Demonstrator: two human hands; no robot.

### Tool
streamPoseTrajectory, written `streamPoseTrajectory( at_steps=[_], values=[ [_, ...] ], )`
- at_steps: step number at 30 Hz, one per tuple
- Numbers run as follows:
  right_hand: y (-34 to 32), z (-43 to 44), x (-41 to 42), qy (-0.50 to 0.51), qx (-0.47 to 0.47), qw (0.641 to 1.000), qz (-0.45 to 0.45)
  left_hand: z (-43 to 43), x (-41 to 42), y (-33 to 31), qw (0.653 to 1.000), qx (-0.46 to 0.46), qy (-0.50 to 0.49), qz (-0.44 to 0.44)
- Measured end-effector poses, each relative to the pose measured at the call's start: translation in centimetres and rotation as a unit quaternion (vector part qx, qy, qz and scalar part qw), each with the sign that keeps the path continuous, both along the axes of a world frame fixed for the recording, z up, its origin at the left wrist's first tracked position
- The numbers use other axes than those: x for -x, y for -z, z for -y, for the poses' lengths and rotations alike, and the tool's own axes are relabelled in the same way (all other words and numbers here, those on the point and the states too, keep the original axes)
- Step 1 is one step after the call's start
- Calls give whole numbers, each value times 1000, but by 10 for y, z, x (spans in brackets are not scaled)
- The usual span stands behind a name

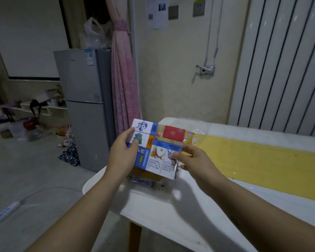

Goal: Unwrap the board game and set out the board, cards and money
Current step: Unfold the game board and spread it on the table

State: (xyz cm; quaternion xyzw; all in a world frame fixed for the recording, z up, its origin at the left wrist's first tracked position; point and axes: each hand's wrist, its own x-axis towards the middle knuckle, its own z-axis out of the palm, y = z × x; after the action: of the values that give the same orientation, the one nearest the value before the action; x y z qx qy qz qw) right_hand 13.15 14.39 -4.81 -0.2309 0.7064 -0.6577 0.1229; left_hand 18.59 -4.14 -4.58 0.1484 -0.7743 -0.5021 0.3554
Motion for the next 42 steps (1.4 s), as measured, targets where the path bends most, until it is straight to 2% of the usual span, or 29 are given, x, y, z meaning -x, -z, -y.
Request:
streamPoseTrajectory(
  at_steps=[5, 8, 10, 13, 17, 20, 23, 28, 30, 32, 34, 36, 39, 42],
  values=[
    [-32, -38, 5, 103, 66, 989, -87, -57, 4, -39, 988, 8, 100, -121],
    [-59, -76, 12, 150, 100, 976, -124, -88, 11, -61, 977, 35, 141, -158],
    [-75, -103, 15, 171, 129, 968, -134, -110, 20, -73, 974, 48, 161, -154],
    [-95, -143, 16, 203, 152, 955, -151, -146, 36, -86, 967, 15, 217, -135],
    [-109, -191, 13, 241, 156, 943, -167, -195, 57, -96, 962, -6, 268, -48],
    [-111, -224, 11, 263, 166, 936, -166, -227, 70, -98, 953, -76, 293, -19],
    [-109, -253, 9, 286, 173, 929, -160, -253, 79, -98, 920, -196, 339, -8],
    [-101, -285, 6, 314, 158, 920, -172, -280, 86, -96, 874, -308, 376, -12],
    [-98, -294, 5, 313, 127, 923, -185, -284, 87, -97, 865, -307, 397, 2],
    [-95, -301, 4, 292, 100, 929, -203, -283, 84, -101, 862, -269, 427, 46],
    [-92, -307, 4, 256, 37, 935, -242, -271, 78, -107, 829, -232, 495, 121],
    [-89, -312, 6, 225, -80, 922, -304, -256, 74, -114, 793, -221, 541, 172],
    [-82, -312, 9, 211, -245, 850, -415, -239, 73, -117, 794, -202, 532, 213],
    [-75, -306, 14, 179, -320, 763, -533, -230, 76, -110, 804, -157, 520, 242]
  ],
)
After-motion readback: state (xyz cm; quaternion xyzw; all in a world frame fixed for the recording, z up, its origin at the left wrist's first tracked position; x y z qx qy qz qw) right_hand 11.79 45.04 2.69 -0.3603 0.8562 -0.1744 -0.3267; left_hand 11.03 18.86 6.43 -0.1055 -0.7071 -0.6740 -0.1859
